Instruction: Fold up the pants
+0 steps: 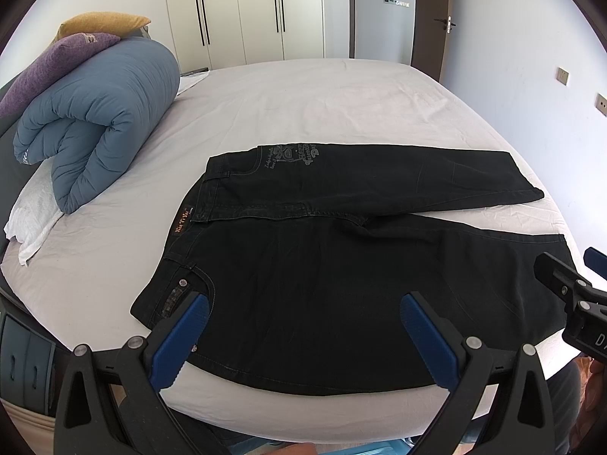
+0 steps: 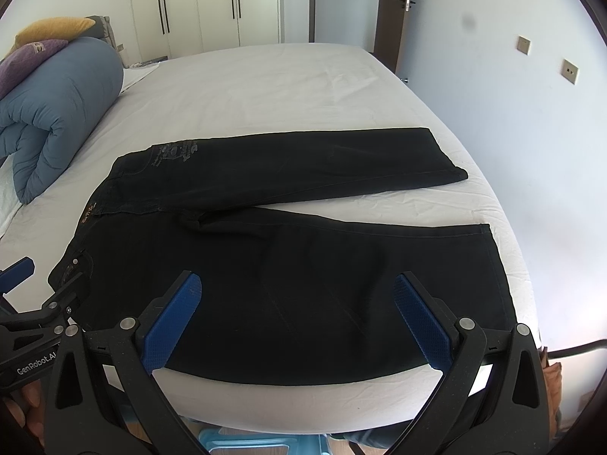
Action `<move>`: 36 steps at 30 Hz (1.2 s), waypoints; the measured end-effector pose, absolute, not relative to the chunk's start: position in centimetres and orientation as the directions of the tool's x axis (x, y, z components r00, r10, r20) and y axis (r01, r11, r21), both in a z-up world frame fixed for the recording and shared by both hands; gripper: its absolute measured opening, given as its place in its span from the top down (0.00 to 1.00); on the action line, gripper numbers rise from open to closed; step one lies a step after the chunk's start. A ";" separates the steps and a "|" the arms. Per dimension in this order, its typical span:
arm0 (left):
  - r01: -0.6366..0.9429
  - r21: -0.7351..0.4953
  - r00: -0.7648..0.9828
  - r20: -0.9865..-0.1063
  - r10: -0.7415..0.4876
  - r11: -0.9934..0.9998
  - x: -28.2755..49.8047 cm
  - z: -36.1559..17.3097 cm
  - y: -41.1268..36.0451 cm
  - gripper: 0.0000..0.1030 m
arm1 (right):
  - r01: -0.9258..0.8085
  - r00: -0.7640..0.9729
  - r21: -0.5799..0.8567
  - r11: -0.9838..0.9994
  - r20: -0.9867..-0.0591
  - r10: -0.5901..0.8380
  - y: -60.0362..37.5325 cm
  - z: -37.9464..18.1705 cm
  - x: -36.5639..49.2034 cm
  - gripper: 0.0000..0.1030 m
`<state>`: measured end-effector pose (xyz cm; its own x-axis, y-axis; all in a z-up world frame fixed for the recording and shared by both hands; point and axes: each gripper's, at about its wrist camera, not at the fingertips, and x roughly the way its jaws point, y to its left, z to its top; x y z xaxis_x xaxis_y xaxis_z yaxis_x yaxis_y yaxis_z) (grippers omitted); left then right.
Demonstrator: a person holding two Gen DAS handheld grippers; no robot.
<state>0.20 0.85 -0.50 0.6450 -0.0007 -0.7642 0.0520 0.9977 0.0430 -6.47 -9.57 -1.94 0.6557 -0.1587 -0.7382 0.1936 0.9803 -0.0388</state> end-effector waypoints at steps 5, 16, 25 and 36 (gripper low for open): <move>0.057 0.038 0.642 -0.767 -0.008 0.998 0.5 -0.9 1.1 0.00 | 0.181 0.651 -0.044 0.982 -0.743 -0.153 -9.5 -2.0 -6.3 0.00; 0.071 0.015 0.617 -0.786 -0.032 0.997 5.1 -2.6 3.3 0.00 | 0.131 0.626 -0.069 0.989 -0.768 -0.136 -8.9 -3.3 -2.0 0.00; 0.235 -0.004 0.518 -0.846 -0.129 0.972 13.9 -4.9 5.2 0.00 | -0.121 0.612 0.058 0.991 -0.782 0.121 -9.9 -3.5 8.2 0.00; 0.480 0.112 0.450 -0.883 -0.134 0.870 34.2 -6.2 9.0 0.00 | -0.538 0.487 0.086 0.838 -0.780 0.392 -11.4 -3.7 23.2 0.13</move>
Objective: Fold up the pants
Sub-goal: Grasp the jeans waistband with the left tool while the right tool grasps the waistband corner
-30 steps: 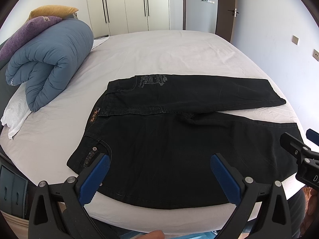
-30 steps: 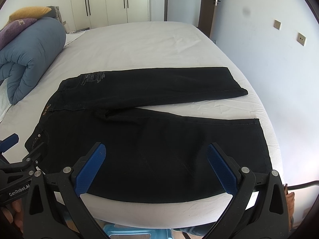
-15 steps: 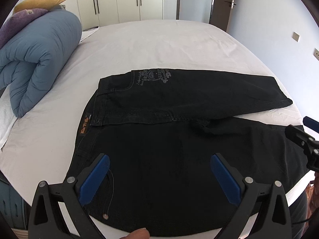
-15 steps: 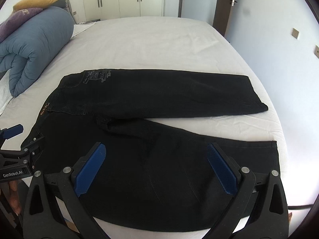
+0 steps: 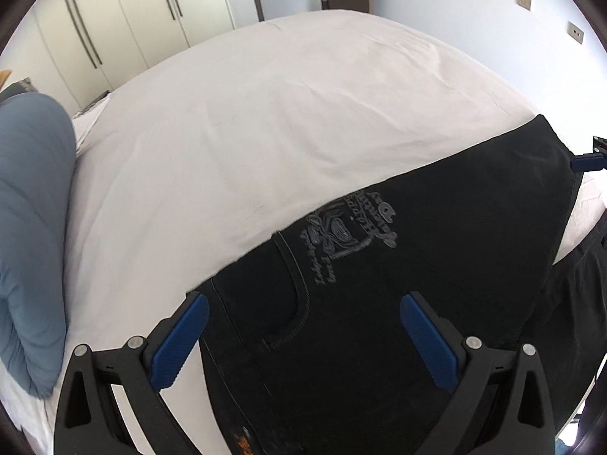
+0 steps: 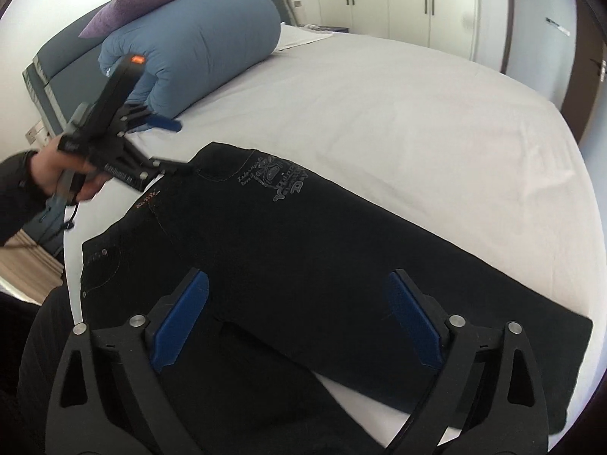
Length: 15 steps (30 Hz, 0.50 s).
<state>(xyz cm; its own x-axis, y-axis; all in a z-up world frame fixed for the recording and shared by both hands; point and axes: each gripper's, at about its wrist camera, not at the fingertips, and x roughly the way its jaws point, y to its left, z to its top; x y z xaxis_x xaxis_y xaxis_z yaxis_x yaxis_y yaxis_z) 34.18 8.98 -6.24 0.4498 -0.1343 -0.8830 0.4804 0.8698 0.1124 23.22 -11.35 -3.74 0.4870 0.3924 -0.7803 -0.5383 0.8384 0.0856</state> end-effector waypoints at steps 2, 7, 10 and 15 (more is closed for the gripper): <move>0.526 0.130 0.406 -0.907 -0.114 0.840 37.6 -7.4 9.0 0.02 | -0.567 0.455 0.104 0.817 -0.788 0.416 -11.5 -4.3 25.4 0.17; 0.618 0.072 0.281 -0.950 -0.134 0.783 42.9 -9.8 8.3 0.10 | -0.642 0.395 0.118 0.757 -0.796 0.459 -11.4 -6.7 26.8 0.28; 0.668 0.052 0.200 -0.973 -0.112 0.742 44.1 -12.2 7.9 0.27 | -0.672 0.367 0.131 0.729 -0.796 0.482 -11.6 -8.0 27.5 0.28; 0.693 -0.006 0.107 -0.988 -0.111 0.721 45.1 -14.4 9.5 0.36 | -0.712 0.326 0.145 0.687 -0.798 0.507 -11.7 -9.4 28.0 0.28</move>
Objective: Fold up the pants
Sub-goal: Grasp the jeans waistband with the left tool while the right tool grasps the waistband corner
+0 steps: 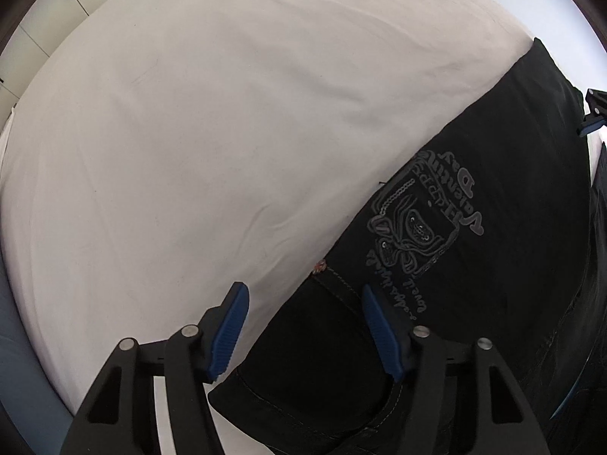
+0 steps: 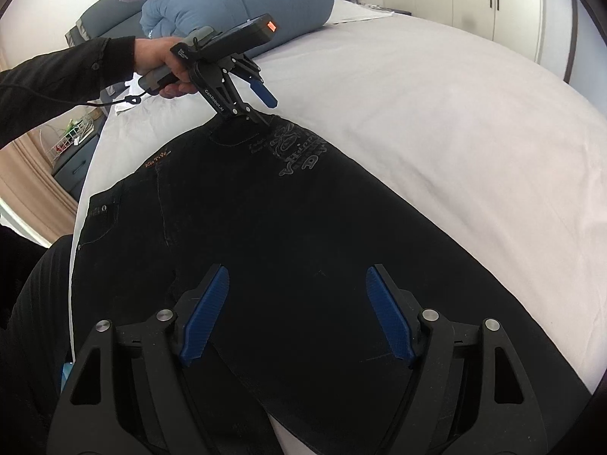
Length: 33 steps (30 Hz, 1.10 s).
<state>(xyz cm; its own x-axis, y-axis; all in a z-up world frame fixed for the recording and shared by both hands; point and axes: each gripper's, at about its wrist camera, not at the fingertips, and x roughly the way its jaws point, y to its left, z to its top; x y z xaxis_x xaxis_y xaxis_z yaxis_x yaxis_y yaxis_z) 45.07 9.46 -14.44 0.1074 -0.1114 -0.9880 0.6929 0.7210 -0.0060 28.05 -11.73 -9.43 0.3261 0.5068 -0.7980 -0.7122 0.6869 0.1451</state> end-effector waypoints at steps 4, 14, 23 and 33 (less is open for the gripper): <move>0.666 -0.055 0.043 -0.993 -0.112 0.744 46.0 -16.2 10.7 0.36 | -0.726 0.313 0.140 0.674 -0.804 0.505 -11.2 -10.1 29.3 0.31; 0.651 -0.068 0.029 -0.993 -0.114 0.756 45.5 -16.9 12.4 0.75 | -0.779 0.244 0.128 0.614 -0.840 0.484 -8.2 -10.1 33.6 0.54; 0.678 0.131 0.269 -0.960 -0.078 0.723 40.1 -14.5 13.0 0.95 | -0.805 0.239 0.058 0.590 -0.879 0.413 -4.3 -11.0 39.2 0.63; 0.665 0.259 0.452 -0.887 -0.101 0.700 33.9 -12.3 14.6 0.95 | -0.815 0.186 0.055 0.576 -0.918 0.350 -2.0 -13.7 42.8 0.63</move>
<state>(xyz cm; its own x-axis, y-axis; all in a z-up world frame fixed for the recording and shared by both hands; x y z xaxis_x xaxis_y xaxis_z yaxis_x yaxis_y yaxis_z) 33.92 14.62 -12.31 0.4516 -0.1006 -0.8865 0.6651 0.7003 0.2594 42.75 -1.95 -13.66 0.1856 0.3497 -0.9183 -0.8154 0.5763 0.0547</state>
